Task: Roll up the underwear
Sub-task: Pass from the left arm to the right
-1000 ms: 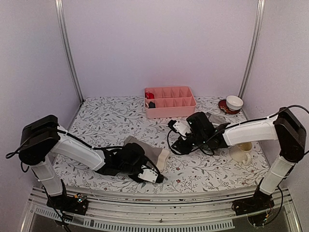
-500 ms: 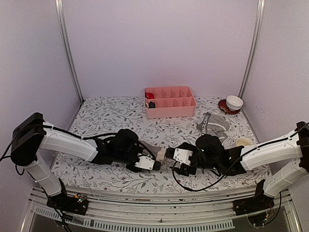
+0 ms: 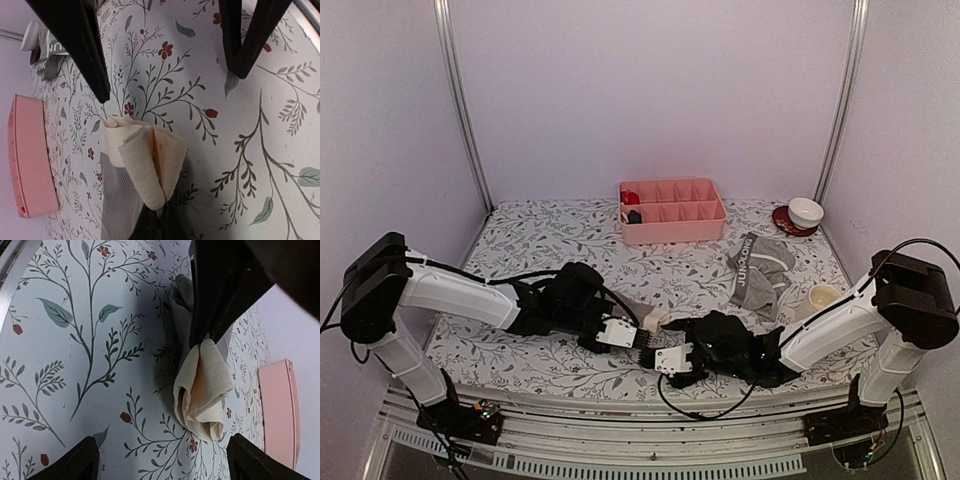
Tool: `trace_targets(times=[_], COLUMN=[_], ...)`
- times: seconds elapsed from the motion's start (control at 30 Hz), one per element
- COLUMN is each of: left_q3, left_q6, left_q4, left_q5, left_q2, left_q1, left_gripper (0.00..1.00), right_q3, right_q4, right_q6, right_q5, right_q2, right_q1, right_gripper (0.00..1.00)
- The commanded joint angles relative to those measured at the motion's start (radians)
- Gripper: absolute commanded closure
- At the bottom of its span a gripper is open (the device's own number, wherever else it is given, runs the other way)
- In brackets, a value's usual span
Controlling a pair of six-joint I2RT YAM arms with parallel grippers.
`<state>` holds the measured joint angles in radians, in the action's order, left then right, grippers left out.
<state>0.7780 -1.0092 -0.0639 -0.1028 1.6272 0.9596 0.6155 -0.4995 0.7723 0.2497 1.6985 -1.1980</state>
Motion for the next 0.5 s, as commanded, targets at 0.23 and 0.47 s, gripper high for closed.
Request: trace_targets(times=[0.23,0.47], left_q3=[0.017,0.005], left_q6=[0.002,0.006], left_q4=[0.002,-0.025], left_q5=[-0.055,-0.079], left_q2=[-0.039,-0.048], left_q1=[-0.008,-0.023], left_gripper=[1.0,1.0], right_q3=[0.06,-0.045], right_q4=[-0.195,-0.355], right_q6=[0.04,-0.018], right_q5=[0.097,-0.008], right_q2=[0.112,0.008], right_q1=[-0.006,-0.01], right_gripper=[0.12,0.13])
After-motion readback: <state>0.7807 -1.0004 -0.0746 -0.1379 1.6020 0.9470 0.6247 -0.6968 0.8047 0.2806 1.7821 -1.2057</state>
